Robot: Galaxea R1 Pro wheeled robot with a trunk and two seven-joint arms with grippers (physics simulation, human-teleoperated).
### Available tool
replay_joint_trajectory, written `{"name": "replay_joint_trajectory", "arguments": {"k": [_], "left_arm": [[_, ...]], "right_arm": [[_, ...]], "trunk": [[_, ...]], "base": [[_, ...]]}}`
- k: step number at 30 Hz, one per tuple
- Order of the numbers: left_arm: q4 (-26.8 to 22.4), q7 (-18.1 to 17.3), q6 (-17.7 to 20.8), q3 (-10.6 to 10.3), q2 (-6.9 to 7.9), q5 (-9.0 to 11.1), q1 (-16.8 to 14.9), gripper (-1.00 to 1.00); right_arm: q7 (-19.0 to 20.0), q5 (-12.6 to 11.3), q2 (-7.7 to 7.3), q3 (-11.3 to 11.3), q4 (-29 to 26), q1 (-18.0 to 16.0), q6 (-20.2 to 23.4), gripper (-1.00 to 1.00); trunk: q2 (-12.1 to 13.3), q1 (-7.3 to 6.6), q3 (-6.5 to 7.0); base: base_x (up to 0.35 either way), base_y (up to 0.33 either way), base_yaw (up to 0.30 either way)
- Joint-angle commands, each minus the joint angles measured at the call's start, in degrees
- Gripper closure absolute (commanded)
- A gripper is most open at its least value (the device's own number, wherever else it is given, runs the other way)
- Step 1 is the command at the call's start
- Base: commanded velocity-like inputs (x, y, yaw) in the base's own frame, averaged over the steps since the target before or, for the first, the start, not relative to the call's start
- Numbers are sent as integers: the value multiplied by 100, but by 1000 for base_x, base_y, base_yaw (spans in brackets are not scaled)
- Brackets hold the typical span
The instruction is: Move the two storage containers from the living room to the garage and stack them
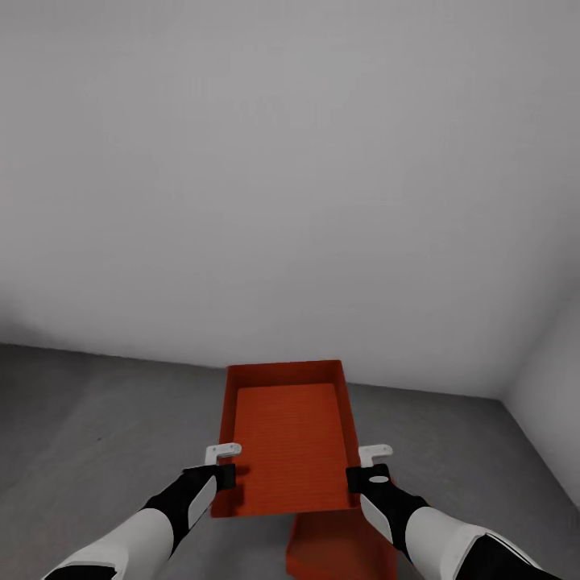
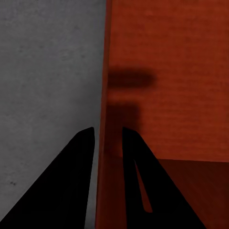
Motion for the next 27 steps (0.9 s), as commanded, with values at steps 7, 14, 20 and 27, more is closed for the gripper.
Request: {"name": "replay_joint_trajectory", "arguments": {"k": [7,14,20,27], "left_arm": [[-42,83,34,-4,7,65,-4,100],[-42,83,34,-4,7,67,-4,100],[-42,83,34,-4,7,65,-4,100],[-42,83,34,-4,7,64,-4,100]], "right_arm": [[-79,-129,-19,-144,117,-4,18,100],[-79,-129,-22,-144,117,-4,18,100],[-79,-129,-23,-144,117,-4,18,100],[-79,-129,-24,-144,117,-4,18,100]], "trunk": [[-14,4,-13],[-14,4,-13],[-14,4,-13],[-14,4,-13]], "base": [[0,0,-247],[0,0,-247],[0,0,-247],[0,0,-247]]}}
